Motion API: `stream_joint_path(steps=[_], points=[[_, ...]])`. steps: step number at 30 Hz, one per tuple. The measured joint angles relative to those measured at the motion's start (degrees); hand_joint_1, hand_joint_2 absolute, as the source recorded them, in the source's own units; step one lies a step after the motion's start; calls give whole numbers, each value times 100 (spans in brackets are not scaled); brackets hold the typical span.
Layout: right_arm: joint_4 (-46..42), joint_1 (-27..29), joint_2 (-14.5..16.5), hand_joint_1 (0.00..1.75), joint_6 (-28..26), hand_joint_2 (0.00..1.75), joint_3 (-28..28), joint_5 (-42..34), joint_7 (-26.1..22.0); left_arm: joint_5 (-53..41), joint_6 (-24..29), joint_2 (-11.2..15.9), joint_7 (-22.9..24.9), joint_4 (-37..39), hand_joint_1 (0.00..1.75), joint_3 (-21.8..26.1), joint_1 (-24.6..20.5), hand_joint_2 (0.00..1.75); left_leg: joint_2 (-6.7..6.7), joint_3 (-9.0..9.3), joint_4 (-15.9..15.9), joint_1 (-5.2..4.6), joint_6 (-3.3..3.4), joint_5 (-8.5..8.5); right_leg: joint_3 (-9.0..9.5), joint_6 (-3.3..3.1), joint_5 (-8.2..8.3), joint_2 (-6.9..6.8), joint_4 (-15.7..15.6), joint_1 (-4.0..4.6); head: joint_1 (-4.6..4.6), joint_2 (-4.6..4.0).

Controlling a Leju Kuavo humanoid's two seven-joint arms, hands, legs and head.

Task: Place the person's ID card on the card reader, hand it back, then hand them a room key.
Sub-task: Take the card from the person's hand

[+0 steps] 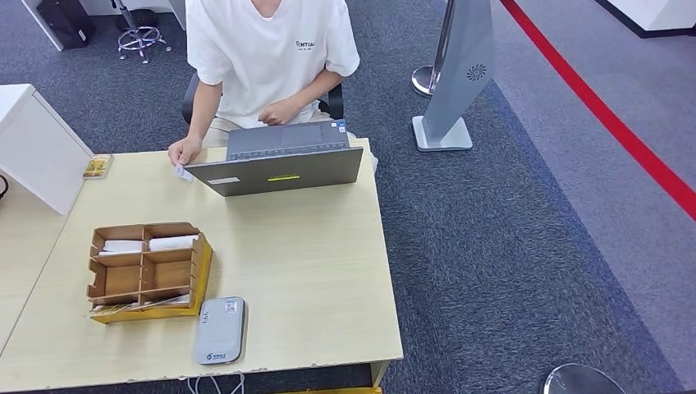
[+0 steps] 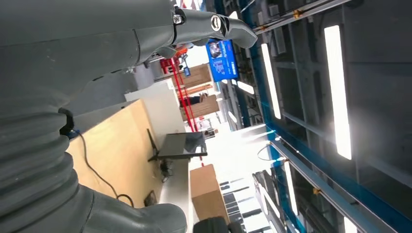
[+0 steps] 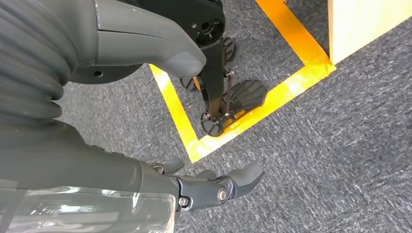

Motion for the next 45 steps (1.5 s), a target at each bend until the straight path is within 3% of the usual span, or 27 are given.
stream_joint_path(steps=[15,45], points=[[32,-60,18,0,-59,175,124,142,117,-1685,307,975,514,1797,0,-1137,-1149,175,2,-3,1,0,2,5,-4,2,3,4,1,0,2,0],[37,-156,20,0,-68,175,316,408,352,-4980,311,2391,2624,5667,0,-3213,-3905,175,2,-8,4,0,2,12,-7,-2,10,6,8,0,2,0]])
